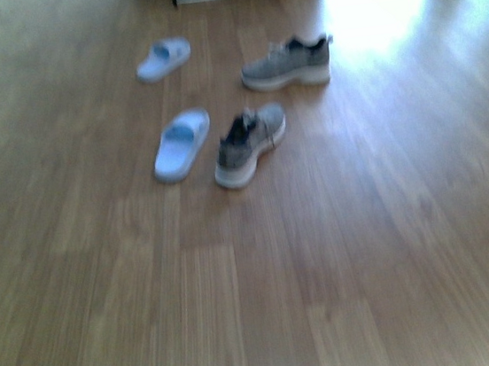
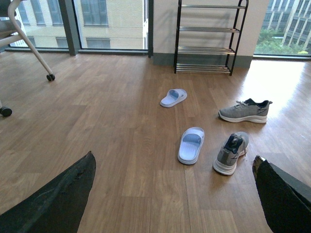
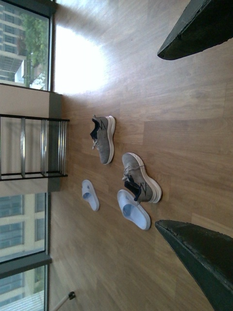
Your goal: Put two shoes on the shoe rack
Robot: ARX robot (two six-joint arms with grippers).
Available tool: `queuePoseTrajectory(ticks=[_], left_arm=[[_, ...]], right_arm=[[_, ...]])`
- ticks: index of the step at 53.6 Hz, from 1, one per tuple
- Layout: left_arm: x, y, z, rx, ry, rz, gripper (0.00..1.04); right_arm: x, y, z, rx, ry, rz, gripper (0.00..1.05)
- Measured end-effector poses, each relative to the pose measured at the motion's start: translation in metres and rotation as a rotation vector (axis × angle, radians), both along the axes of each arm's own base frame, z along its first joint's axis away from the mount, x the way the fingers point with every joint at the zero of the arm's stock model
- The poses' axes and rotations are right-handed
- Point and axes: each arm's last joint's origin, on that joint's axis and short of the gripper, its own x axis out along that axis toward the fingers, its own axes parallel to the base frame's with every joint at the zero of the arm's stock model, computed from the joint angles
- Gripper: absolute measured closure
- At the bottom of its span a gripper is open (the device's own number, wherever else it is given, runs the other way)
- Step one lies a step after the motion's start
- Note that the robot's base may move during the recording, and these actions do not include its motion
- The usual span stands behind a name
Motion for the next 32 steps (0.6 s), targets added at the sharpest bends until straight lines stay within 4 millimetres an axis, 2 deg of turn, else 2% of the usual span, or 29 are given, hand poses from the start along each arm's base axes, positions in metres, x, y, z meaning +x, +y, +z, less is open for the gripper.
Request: queuePoseTrajectory(ticks=[32], left_arm=[[0.0,0.0,0.0,0.0,0.0,0.0,0.09]], right_arm=[[0.0,0.0,0.0,0.0,0.0,0.0,0.09]])
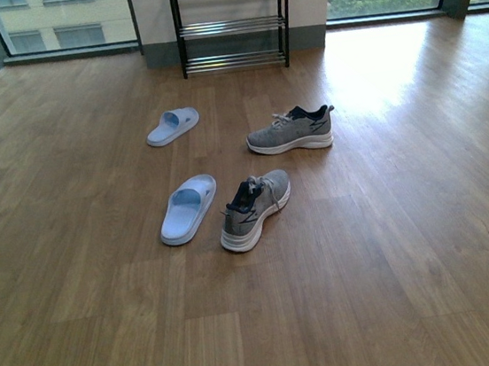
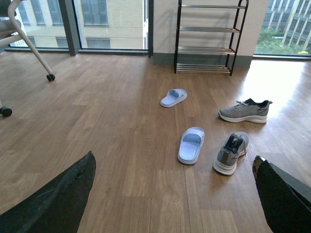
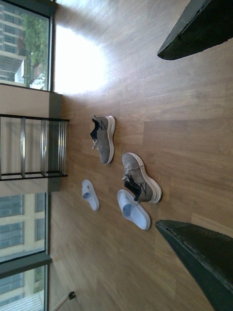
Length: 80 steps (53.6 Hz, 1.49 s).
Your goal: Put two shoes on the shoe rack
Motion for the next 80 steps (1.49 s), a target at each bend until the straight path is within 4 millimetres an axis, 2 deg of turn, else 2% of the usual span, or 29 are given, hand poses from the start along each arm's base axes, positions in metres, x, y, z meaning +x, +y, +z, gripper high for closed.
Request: queuePoseTrajectory(ticks=[80], left_arm=[[0.0,0.0,0.0,0.0,0.0,0.0,0.09]], right_arm=[[0.0,0.0,0.0,0.0,0.0,0.0,0.09]])
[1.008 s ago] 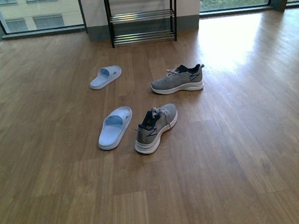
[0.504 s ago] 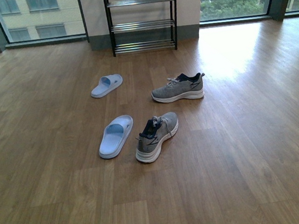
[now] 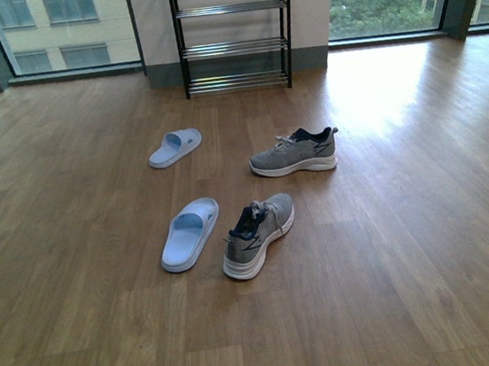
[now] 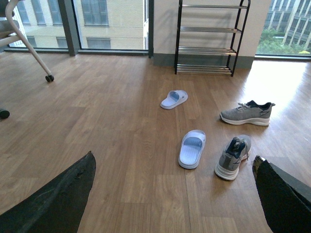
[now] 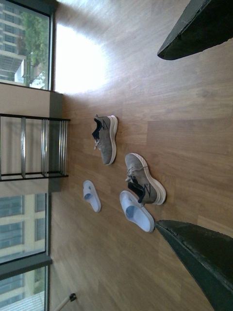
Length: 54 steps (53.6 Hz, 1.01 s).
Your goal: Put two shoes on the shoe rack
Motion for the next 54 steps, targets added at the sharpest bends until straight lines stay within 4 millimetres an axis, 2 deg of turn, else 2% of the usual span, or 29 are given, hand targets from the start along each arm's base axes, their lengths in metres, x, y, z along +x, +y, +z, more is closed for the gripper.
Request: queuePoseTrajectory(ticks=[54], left_arm=[[0.0,0.0,0.0,0.0,0.0,-0.001,0.09]], right_arm=[[0.0,-0.0001,0.0,0.0,0.0,-0.002,0.09]])
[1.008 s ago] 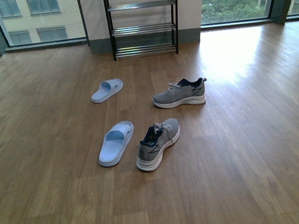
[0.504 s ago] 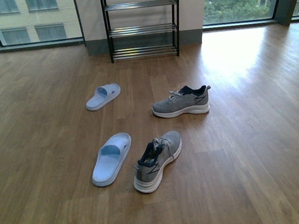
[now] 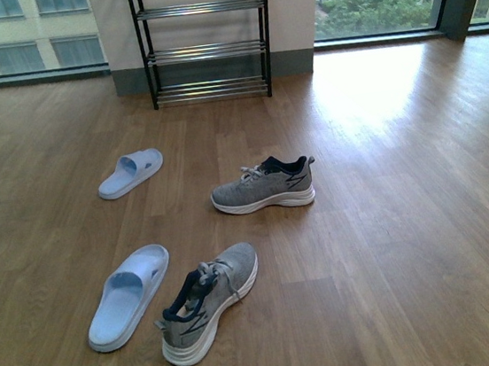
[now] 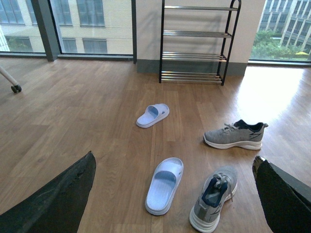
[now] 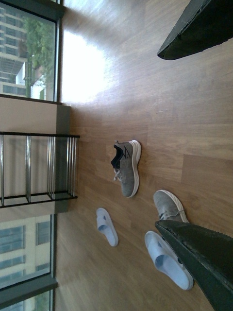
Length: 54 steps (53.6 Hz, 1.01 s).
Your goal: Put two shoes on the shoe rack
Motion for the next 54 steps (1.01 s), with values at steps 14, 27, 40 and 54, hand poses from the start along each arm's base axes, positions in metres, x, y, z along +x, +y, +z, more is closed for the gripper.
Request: queuePoseTrajectory(ticks=[14,27,40,54], left_arm=[[0.0,0.0,0.0,0.0,0.0,0.001,0.09],[0.0,0.0,0.0,0.0,0.0,0.0,0.09],[0.0,0.0,0.0,0.0,0.0,0.001,0.09],[0.064,-0.038,0.02,-0.522,0.177,0.001,0.09]], right_arm=[[0.0,0.0,0.0,0.0,0.0,0.0,0.09],[0.0,0.0,0.0,0.0,0.0,0.001,0.09],[0.0,0.0,0.0,0.0,0.0,0.001,0.09],[0.0,0.0,0.0,0.0,0.0,0.002,0.09]])
